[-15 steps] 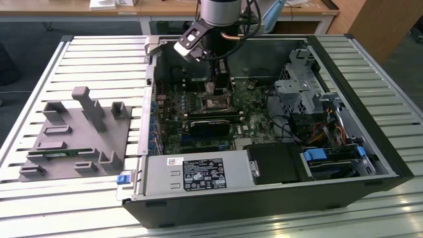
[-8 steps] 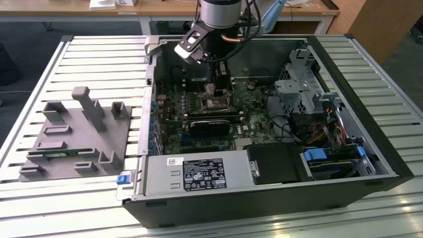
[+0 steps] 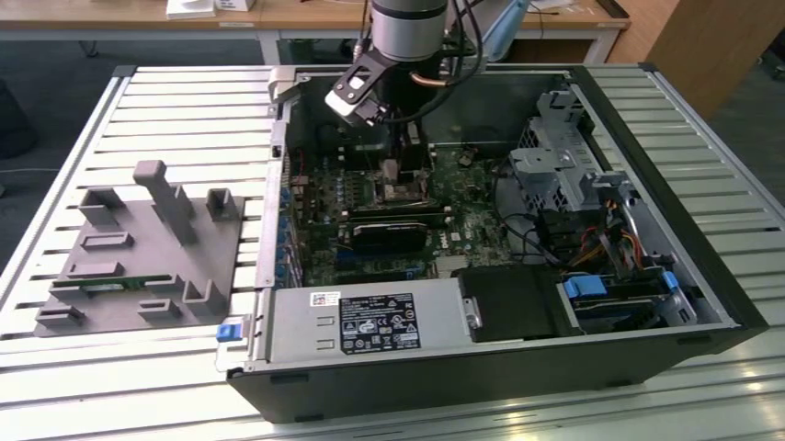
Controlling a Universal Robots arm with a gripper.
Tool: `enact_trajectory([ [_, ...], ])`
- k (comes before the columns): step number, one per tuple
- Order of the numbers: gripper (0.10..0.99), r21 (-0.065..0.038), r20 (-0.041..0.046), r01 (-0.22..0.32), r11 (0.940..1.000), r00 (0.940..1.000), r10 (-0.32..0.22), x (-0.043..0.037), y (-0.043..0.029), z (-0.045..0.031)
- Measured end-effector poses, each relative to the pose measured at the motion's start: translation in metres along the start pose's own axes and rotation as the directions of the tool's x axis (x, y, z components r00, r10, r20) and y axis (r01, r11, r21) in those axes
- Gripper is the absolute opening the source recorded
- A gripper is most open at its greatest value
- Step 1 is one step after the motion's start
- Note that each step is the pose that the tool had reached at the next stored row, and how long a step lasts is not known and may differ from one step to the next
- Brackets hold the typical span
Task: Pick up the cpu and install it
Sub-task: 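Place the cpu into insertion slot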
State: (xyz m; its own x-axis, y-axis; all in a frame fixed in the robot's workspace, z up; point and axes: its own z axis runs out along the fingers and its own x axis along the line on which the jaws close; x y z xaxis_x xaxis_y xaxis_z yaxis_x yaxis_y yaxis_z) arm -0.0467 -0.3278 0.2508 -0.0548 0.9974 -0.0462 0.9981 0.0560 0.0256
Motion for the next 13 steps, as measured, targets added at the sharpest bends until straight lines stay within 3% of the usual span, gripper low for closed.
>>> enact_trajectory([
  [7,0.525,0.0,0.0017,0.0,1.0,1.0,0.0,0.0015,-0.0002,0.0096],
  [13,0.525,0.0,0.0016,-0.001,1.0,1.0,0.001,0.009,0.0001,0.0176],
])
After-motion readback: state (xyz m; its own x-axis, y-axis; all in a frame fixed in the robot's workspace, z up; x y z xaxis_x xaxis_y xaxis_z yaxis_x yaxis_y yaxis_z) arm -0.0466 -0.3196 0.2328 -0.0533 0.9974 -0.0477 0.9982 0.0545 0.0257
